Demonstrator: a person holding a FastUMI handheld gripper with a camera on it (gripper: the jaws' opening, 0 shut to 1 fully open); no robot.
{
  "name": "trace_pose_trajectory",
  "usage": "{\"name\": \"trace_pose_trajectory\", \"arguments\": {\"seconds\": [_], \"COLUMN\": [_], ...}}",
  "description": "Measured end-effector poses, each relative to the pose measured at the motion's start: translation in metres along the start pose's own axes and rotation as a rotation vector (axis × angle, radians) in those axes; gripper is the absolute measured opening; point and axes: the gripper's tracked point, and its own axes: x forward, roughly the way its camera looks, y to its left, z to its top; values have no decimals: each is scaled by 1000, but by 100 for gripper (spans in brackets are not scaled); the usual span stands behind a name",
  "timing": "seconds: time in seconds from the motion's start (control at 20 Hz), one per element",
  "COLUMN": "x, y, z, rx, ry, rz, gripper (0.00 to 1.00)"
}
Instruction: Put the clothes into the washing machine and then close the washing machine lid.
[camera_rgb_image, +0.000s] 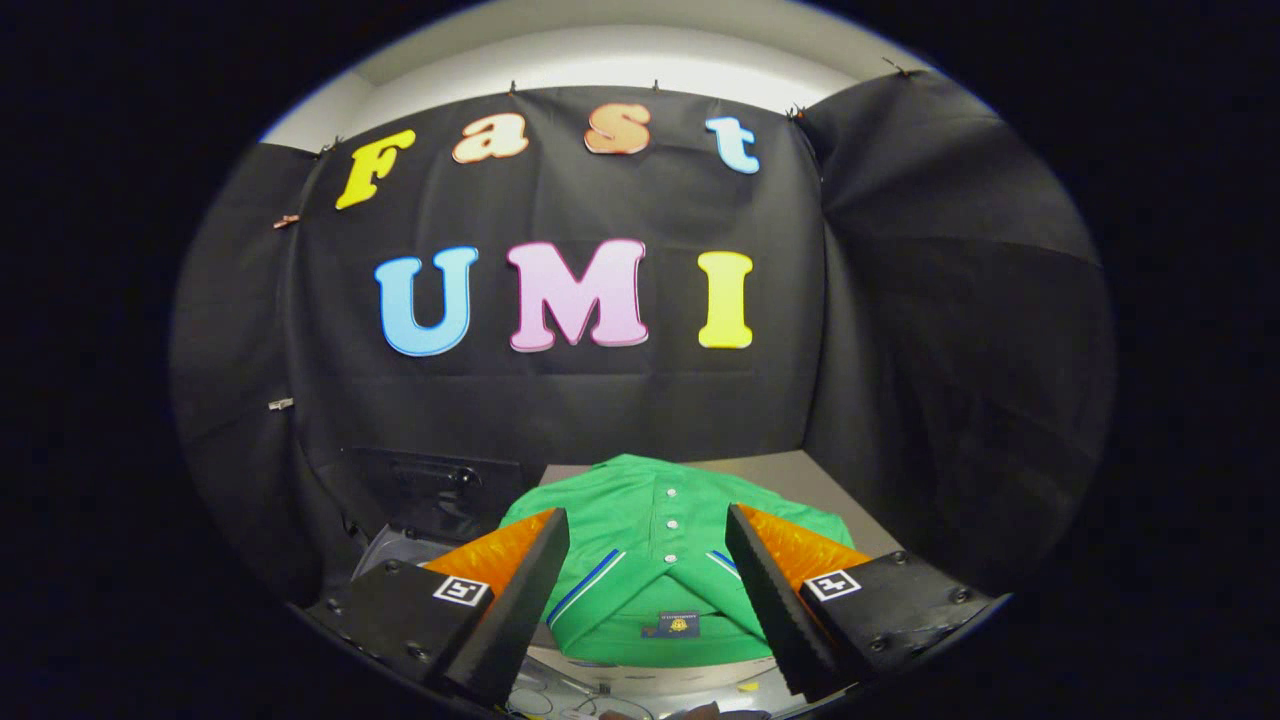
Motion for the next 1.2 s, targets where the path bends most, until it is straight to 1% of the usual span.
{"name": "trace_pose_trajectory", "arguments": {"seconds": [0.15, 0.3, 0.5, 0.65, 0.75, 0.8, 0.85, 1.0, 1.05, 1.15, 1.2], "x": [42, 73, 103, 120, 129, 134, 134, 133, 131, 127, 127], "y": [-7, -14, -19, -21, -26, -24, -25, -23, -20, -21, -24], "z": [-14, -25, -37, -65, -84, -80, -79, -86, -83, -82, -88], "rx": [-80, -71, -105, -83, -92, -81, -76, -84, -94, -85, -48], "ry": [99, 188, 249, 327, 379, 343, 347, 361, 348, 346, 353], "rz": [-35, -67, -102, -100, -105, -94, -90, -61, -35, -9, -9], "gripper": [98, 98, 98, 98, 98, 99, 99, 95, 75, 35, 32]}}
